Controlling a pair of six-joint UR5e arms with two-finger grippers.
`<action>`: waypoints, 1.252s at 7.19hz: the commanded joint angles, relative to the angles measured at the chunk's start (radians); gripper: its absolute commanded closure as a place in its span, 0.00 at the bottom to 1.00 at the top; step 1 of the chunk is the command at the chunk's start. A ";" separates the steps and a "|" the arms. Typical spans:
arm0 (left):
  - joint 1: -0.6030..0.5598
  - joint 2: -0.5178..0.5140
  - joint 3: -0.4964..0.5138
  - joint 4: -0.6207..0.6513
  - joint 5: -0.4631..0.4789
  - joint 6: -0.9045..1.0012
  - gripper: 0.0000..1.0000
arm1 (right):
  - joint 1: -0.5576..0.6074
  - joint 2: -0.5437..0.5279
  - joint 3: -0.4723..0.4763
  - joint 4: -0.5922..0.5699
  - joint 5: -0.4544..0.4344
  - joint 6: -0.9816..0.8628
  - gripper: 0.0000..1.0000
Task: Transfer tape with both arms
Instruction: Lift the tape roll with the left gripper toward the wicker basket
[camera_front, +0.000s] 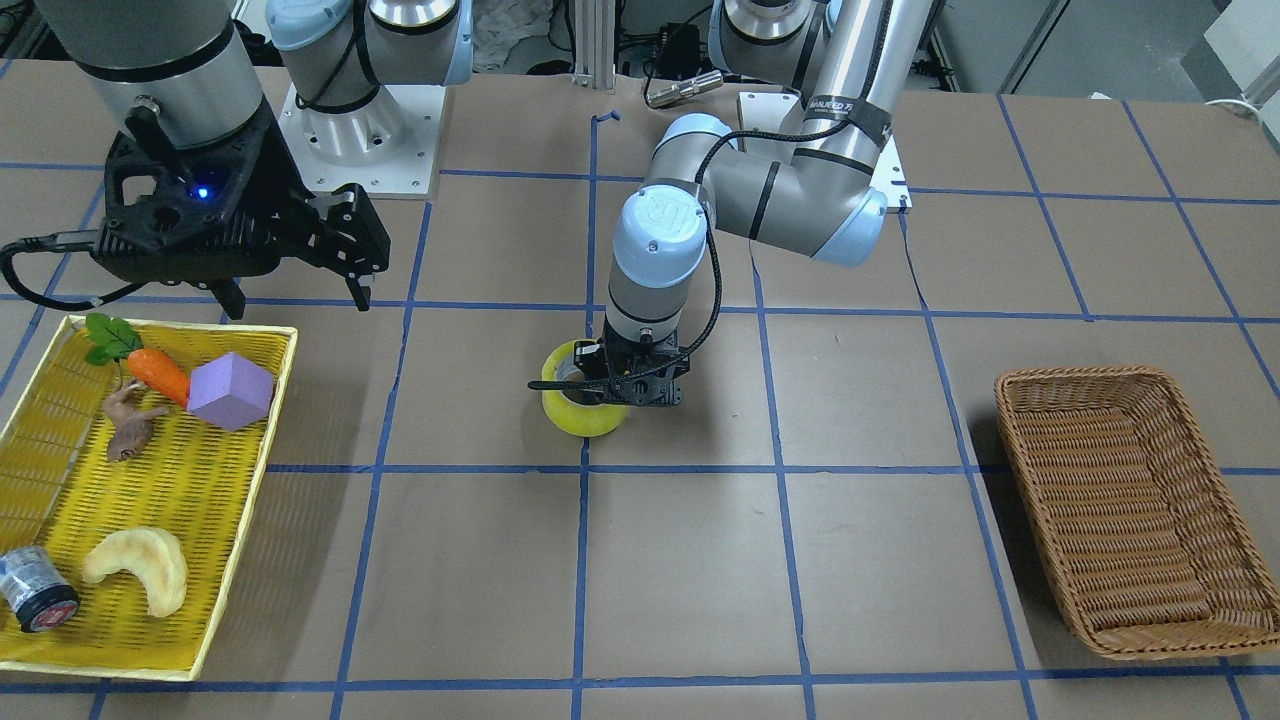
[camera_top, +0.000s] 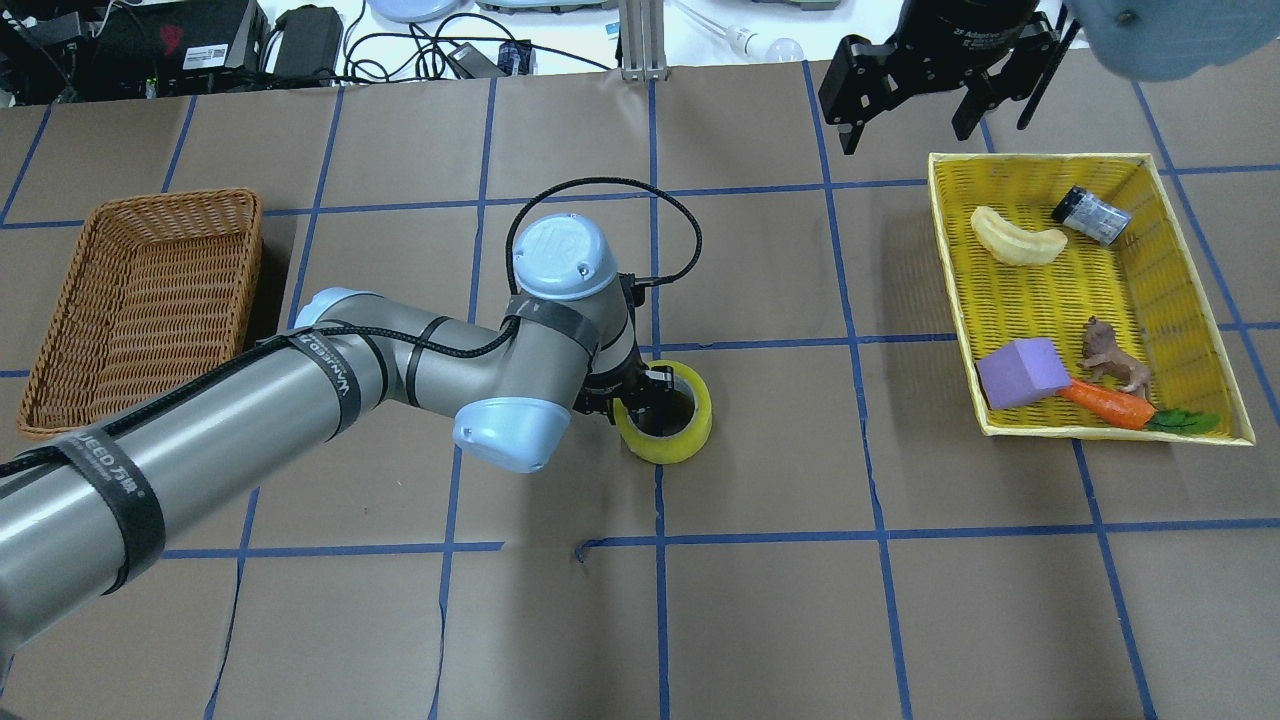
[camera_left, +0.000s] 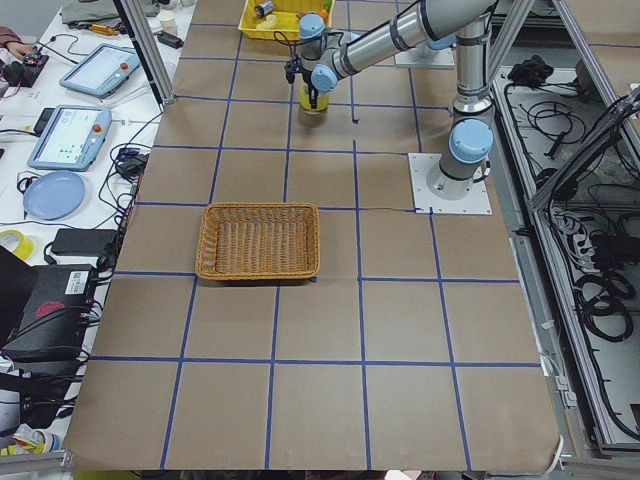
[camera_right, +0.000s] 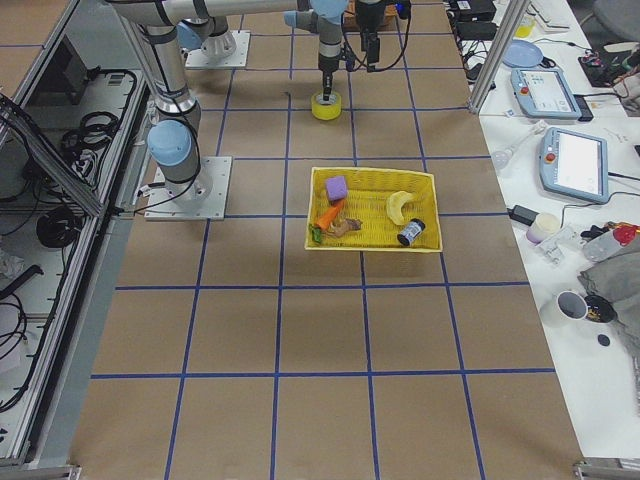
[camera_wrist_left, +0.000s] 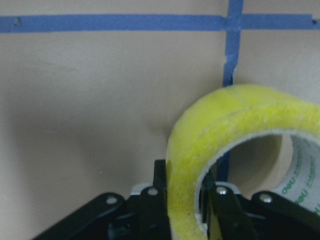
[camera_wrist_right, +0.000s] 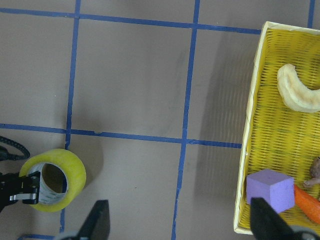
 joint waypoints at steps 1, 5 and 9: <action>0.094 0.065 0.101 -0.196 0.105 0.209 1.00 | 0.000 0.000 0.000 0.000 0.000 0.000 0.00; 0.460 0.171 0.128 -0.275 0.220 0.482 1.00 | 0.002 0.000 -0.001 -0.003 0.007 0.000 0.00; 0.862 0.176 0.120 -0.218 0.194 0.935 1.00 | 0.000 0.002 0.000 0.003 -0.006 -0.002 0.00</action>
